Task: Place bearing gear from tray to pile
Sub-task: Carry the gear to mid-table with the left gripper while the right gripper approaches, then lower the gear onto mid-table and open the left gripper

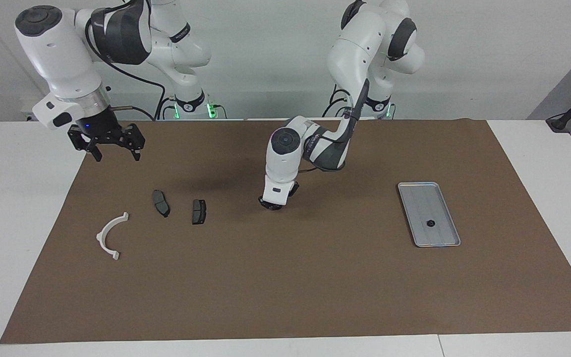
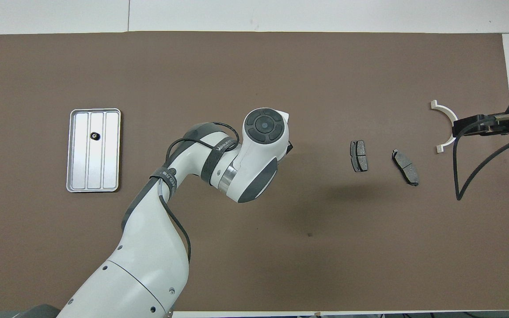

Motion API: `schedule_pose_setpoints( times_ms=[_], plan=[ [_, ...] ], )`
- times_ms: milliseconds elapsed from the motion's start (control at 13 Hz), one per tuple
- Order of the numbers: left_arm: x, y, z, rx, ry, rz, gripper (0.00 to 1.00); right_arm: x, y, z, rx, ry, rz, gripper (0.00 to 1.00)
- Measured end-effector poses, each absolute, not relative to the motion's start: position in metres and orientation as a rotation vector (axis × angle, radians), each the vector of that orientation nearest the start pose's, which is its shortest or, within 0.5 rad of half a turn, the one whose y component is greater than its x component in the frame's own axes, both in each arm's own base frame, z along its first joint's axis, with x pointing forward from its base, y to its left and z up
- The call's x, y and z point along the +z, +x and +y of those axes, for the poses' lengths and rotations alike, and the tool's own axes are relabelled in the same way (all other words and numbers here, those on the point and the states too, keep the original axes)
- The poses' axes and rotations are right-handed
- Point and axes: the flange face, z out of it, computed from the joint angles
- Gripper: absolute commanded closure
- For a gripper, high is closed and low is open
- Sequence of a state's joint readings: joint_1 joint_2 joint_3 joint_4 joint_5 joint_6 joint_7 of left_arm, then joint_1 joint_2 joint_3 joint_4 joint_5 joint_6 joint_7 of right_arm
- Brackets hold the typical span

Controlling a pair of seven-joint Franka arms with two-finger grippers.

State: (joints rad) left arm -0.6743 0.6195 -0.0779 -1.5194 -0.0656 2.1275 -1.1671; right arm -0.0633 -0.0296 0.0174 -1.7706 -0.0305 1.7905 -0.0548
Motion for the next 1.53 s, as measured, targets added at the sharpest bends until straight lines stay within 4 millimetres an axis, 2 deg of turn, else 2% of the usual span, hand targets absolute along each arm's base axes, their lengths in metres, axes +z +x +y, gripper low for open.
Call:
schedule_pose_setpoints(
  times_ms=[77,230,460,537,691,844,997,1151,1304,1381,1535],
  plan=[
    [0.299,0.519,-0.478,0.141,-3.103,-0.733,0.70,0.564,0.558,-0.028,-0.074,-3.173,-0.024,0.00],
    [0.299,0.519,-0.478,0.140,-3.104,-0.734,0.59,0.561,0.559,-0.028,-0.077,-3.173,-0.024,0.00],
    [0.299,0.517,-0.480,0.140,-3.100,-0.747,0.11,0.560,0.562,-0.028,-0.100,-3.173,-0.024,0.00],
    [0.299,0.517,-0.481,0.140,-3.098,-0.751,0.06,0.558,0.563,-0.028,-0.101,-3.173,-0.024,0.00],
    [0.298,0.520,-0.476,0.137,-3.084,-0.769,0.00,0.555,0.565,-0.029,-0.096,-3.173,-0.025,0.00],
    [0.303,0.526,-0.468,0.147,-3.052,-0.778,0.00,0.550,0.570,-0.028,-0.108,-3.173,-0.029,0.00],
    [0.328,0.536,-0.459,0.106,-3.052,-0.797,0.00,0.542,0.577,-0.025,-0.125,-3.171,-0.037,0.00],
    [0.358,0.546,-0.438,0.087,-3.042,-0.826,0.00,0.530,0.587,-0.017,-0.142,-3.167,-0.041,0.00],
    [0.377,0.561,-0.411,0.078,-3.054,-0.774,0.00,0.515,0.603,0.017,-0.144,-3.157,-0.014,0.00],
    [0.382,0.572,-0.391,0.077,-3.066,-0.725,0.00,0.506,0.612,0.045,-0.142,-3.151,0.007,0.00],
    [0.387,0.602,-0.339,0.078,-3.088,-0.628,0.00,0.489,0.627,0.103,-0.137,-3.139,0.035,0.00]
  ],
)
